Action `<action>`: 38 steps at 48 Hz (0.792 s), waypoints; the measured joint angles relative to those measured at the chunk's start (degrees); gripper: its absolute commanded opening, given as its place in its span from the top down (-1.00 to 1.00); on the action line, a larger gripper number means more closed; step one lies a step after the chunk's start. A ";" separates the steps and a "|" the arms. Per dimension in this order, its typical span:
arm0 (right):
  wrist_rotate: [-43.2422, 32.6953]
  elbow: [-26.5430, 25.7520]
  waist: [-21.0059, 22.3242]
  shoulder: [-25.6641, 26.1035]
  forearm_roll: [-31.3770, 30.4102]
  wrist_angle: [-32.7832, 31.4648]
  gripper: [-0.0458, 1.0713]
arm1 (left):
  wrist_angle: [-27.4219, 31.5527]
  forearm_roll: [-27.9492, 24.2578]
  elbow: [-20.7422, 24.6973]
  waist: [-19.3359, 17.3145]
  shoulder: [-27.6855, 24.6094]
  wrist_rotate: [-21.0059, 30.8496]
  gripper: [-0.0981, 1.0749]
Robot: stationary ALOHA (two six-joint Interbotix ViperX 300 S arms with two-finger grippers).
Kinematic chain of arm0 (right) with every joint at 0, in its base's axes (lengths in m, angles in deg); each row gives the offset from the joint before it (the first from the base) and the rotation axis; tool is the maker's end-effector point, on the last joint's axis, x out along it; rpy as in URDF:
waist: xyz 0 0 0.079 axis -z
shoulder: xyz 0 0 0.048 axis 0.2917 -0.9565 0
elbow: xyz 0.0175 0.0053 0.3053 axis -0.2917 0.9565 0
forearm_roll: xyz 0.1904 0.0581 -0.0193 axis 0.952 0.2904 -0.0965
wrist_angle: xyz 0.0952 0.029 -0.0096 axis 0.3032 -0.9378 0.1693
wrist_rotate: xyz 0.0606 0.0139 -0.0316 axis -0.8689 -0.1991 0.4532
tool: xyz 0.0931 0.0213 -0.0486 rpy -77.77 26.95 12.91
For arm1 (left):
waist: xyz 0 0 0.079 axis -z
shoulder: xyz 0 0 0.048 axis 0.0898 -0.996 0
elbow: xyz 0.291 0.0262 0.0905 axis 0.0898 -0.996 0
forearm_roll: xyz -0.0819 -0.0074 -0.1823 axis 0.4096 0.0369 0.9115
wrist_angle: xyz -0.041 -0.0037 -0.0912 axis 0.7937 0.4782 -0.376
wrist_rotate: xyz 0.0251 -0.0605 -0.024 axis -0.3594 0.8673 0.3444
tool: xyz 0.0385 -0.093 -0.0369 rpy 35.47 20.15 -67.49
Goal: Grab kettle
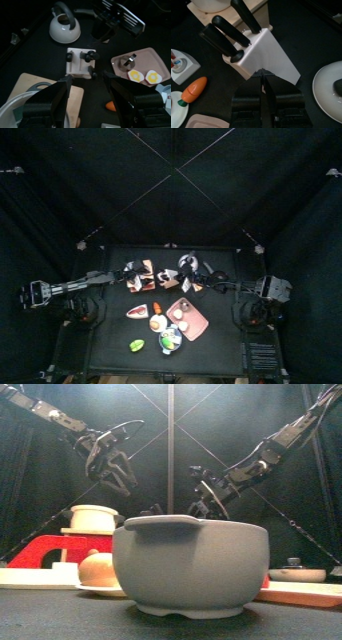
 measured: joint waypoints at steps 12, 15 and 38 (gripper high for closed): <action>-1.41 -1.76 -0.79 6.50 9.67 -9.32 0.14 | -13.36 -0.18 -7.38 4.66 4.39 -0.09 -0.66; -1.76 -2.46 -0.70 7.82 12.04 -11.78 0.07 | -14.41 -0.70 -8.61 5.01 5.27 -0.09 -0.66; -12.74 -15.64 0.18 9.49 16.96 -42.89 -0.36 | -19.25 -4.39 -17.14 6.77 10.90 -0.18 -0.66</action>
